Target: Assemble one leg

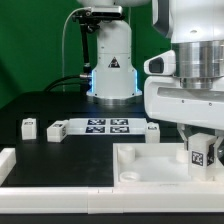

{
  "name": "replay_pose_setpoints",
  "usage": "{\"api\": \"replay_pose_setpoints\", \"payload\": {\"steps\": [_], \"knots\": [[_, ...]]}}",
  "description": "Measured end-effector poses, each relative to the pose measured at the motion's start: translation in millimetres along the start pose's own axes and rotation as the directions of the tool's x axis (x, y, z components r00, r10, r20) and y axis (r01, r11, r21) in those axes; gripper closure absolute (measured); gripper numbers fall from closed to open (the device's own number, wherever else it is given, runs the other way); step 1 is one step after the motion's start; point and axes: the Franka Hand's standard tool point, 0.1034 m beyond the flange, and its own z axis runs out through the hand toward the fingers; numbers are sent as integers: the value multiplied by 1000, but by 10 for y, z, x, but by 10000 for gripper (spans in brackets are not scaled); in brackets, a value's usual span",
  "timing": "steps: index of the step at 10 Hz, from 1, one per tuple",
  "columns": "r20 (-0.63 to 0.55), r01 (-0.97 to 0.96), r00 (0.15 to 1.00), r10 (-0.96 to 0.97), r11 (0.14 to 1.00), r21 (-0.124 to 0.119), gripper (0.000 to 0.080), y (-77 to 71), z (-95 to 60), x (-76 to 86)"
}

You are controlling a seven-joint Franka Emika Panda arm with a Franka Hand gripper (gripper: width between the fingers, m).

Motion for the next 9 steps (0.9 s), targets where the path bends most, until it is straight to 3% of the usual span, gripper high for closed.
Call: {"api": "replay_pose_setpoints", "payload": {"steps": [2,3,4,5,6,9], "knots": [[13,-195,981,195,981,6,508,-6,1,-9],[16,-216,976,216,976,6,431,-10,2,-19],[16,-188,982,188,982,7,431,-11,2,-21],[16,-153,988,152,988,7,250,-11,2,-22],[16,-152,988,152,988,7,171,-12,2,-24],[8,254,967,-254,967,12,151,-17,-9,-20]]}}
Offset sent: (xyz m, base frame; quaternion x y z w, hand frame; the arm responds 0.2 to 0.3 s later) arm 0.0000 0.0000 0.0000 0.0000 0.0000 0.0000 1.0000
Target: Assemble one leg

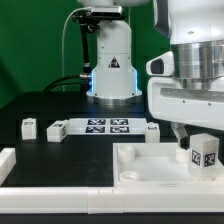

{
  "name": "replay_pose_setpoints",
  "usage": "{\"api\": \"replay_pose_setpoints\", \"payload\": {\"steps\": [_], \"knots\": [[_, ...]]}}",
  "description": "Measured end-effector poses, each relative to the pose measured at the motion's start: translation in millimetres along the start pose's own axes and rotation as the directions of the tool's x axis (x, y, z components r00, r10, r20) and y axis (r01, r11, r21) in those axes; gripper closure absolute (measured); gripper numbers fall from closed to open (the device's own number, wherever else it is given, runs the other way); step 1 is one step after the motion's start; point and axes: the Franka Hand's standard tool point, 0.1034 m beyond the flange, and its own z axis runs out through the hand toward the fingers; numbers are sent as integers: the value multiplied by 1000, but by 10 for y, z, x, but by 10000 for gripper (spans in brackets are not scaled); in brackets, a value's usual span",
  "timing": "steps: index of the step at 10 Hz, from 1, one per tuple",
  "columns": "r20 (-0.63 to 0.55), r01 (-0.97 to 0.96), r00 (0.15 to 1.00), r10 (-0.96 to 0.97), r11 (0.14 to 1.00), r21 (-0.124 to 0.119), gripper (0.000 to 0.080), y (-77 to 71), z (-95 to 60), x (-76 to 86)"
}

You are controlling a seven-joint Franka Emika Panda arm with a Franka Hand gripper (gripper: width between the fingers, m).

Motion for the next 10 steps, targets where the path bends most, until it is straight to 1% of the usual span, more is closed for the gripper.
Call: {"api": "replay_pose_setpoints", "payload": {"steps": [2,3,4,6,7,8,9,10], "knots": [[0,237,972,-237,972,-1,150,5,1,5],[-1,367,930,-367,930,-1,150,9,0,11],[-1,449,893,-449,893,-4,150,8,-1,10],[-1,671,742,-671,741,-28,150,13,-4,18],[1,734,679,-735,678,-35,150,16,-5,25],[3,811,584,-812,583,-43,150,25,-9,47],[6,849,528,-850,527,-45,150,36,-10,61],[6,848,530,-848,529,-45,177,37,-9,61]]}}
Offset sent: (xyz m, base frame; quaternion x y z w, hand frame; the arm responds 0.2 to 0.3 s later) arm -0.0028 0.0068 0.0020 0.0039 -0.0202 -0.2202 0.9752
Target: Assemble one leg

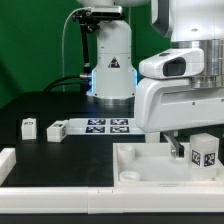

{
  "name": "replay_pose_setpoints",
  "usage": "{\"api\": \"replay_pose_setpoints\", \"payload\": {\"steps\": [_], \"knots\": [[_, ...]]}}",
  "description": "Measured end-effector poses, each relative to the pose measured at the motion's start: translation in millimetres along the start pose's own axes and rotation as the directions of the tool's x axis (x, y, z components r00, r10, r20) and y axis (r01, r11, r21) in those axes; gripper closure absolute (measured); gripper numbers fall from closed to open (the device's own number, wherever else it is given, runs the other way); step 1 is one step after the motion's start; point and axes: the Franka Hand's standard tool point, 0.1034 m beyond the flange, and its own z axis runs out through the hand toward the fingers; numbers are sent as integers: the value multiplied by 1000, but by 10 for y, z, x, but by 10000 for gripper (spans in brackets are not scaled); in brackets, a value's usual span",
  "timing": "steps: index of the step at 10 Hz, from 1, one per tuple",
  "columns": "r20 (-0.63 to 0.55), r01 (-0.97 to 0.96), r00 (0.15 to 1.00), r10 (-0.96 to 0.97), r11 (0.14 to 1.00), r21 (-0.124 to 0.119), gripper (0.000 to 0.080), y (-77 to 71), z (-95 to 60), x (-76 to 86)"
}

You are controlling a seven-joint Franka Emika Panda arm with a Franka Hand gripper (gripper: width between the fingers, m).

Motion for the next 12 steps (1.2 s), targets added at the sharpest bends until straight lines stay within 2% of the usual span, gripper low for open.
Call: {"api": "replay_pose_setpoints", "payload": {"steps": [1,3,7,8,10,12], "knots": [[0,-2,1000,2,1000,0,177,0,0,0],[0,-2,1000,2,1000,0,514,1,0,0],[0,-58,998,58,998,2,511,0,0,0],[-2,-170,985,170,985,2,511,-2,-2,2],[-11,-462,887,462,887,-1,511,-17,-15,2],[-17,-615,789,615,789,-16,509,24,-19,-11]]}}
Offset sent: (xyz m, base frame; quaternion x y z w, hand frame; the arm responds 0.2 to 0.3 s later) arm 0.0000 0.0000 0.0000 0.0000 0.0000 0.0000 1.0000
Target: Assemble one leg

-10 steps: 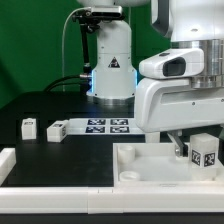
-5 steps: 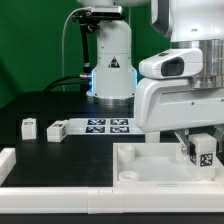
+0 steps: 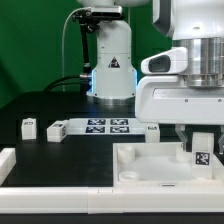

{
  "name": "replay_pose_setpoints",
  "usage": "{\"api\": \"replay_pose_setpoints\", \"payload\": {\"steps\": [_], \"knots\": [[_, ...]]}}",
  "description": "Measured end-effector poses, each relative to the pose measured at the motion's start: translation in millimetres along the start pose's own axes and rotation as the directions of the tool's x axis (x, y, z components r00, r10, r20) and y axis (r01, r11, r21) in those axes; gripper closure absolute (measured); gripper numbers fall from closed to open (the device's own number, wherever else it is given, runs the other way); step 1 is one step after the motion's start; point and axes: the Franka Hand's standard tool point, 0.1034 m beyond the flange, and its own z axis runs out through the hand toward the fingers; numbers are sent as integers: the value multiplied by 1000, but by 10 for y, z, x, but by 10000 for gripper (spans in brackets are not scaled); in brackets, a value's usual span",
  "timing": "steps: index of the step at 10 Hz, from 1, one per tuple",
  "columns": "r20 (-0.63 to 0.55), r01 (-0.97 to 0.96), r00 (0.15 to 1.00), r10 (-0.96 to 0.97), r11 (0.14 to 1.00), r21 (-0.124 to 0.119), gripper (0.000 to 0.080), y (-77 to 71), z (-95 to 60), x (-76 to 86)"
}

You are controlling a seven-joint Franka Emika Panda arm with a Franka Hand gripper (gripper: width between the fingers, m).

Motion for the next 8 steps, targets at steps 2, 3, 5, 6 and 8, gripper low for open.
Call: {"api": "replay_pose_setpoints", "payload": {"steps": [2,3,5,6,8], "knots": [[-9,-217,976,217,976,-27,506,129,19,40],[-19,-272,962,272,961,-36,506,189,16,64],[-21,-280,960,279,959,-37,319,192,15,65],[-21,-280,960,279,959,-37,319,193,15,65],[-21,-280,960,279,959,-37,161,192,16,65]]}}
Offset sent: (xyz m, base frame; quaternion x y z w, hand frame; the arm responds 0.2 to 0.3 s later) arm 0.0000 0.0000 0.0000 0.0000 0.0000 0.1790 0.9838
